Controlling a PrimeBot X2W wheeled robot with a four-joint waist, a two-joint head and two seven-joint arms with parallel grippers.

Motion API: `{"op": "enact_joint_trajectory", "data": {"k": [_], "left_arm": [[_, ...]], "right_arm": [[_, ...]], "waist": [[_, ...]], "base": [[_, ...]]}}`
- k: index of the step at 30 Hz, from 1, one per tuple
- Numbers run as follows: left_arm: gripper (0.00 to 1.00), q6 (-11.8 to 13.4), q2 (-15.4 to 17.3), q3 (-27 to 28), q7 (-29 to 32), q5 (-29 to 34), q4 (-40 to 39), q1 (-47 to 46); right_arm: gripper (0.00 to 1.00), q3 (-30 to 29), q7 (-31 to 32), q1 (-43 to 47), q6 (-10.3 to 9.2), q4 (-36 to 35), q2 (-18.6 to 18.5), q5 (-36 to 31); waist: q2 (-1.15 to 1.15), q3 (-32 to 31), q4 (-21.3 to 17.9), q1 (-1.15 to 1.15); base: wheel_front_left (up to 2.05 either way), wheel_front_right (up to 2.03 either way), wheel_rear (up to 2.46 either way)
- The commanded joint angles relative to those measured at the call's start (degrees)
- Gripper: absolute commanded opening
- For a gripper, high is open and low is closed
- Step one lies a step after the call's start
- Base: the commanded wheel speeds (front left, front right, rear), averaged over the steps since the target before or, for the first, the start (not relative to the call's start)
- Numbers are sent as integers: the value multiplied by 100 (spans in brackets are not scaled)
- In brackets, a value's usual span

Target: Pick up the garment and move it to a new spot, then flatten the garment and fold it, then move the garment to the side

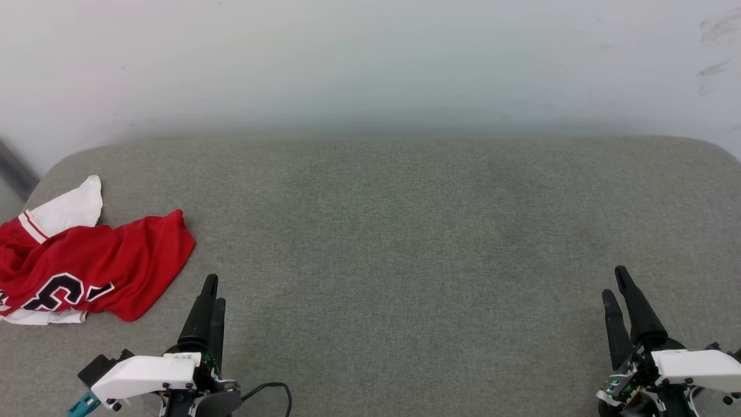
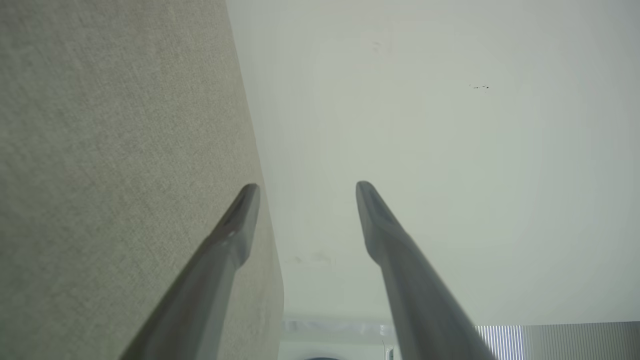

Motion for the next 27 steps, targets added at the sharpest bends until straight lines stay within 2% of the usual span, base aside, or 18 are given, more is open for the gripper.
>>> {"op": "enact_joint_trajectory", "data": {"k": [1, 9, 27], "left_arm": [[100, -1, 16, -69, -64, 143, -145, -121], [100, -1, 26, -235, -271, 1044, -238, -117], [100, 34, 40, -468, -676, 3366, -287, -146]], "right_arm": [[100, 46, -65, -67, 7, -153, -30, -92], [100, 217, -284, -9, 8, -203, -175, -768], [100, 166, -617, 71, 9, -502, -122, -3506]], "waist": [[0, -4, 0, 0], [0, -26, -5, 0], [0, -77, -11, 0]], "base": [[0, 0, 0], [0, 0, 0], [0, 0, 0]]}}
